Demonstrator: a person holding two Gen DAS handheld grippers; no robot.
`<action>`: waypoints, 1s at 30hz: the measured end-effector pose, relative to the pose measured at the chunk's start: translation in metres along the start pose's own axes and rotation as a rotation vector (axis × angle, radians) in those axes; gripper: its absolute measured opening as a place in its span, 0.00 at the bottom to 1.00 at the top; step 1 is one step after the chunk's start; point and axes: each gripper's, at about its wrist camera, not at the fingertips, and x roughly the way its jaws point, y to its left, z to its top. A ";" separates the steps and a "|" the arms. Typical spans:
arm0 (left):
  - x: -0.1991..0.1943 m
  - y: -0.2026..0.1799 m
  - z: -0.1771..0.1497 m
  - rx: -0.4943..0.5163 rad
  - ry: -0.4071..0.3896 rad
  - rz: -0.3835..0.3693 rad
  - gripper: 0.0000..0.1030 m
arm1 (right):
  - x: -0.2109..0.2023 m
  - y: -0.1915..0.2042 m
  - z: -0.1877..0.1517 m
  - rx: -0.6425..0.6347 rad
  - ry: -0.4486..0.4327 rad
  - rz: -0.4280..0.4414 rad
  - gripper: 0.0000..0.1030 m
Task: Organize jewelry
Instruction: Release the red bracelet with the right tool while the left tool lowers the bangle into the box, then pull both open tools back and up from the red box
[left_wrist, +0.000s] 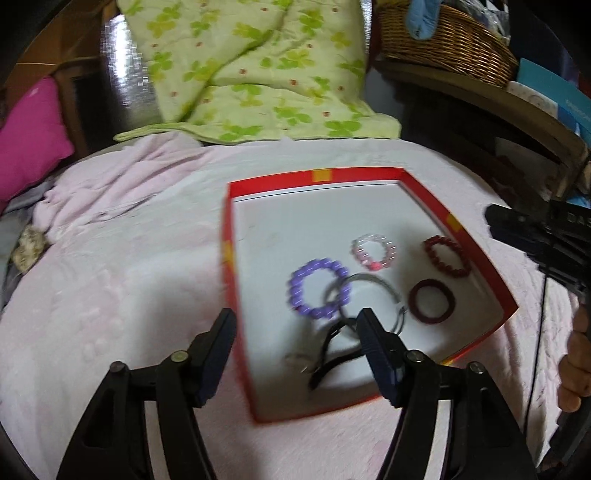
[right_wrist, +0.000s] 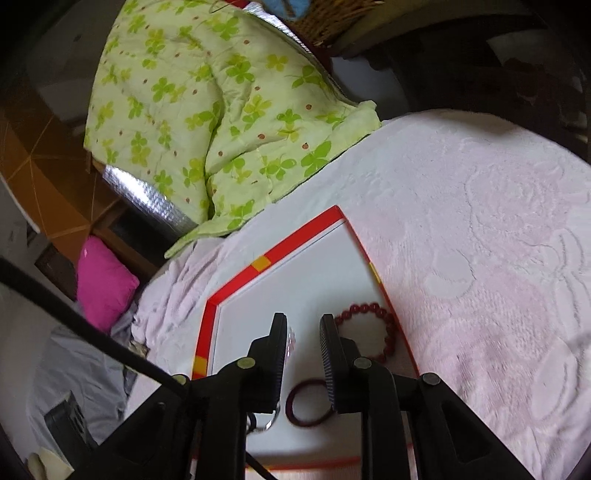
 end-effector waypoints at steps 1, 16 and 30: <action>-0.006 0.002 -0.004 -0.006 -0.002 0.021 0.69 | -0.004 0.005 -0.003 -0.022 0.002 -0.011 0.21; -0.082 0.003 -0.065 0.012 -0.071 0.104 0.73 | -0.088 0.045 -0.069 -0.246 -0.040 -0.040 0.46; -0.180 0.002 -0.108 -0.012 -0.132 0.169 0.73 | -0.171 0.059 -0.146 -0.361 -0.084 -0.055 0.50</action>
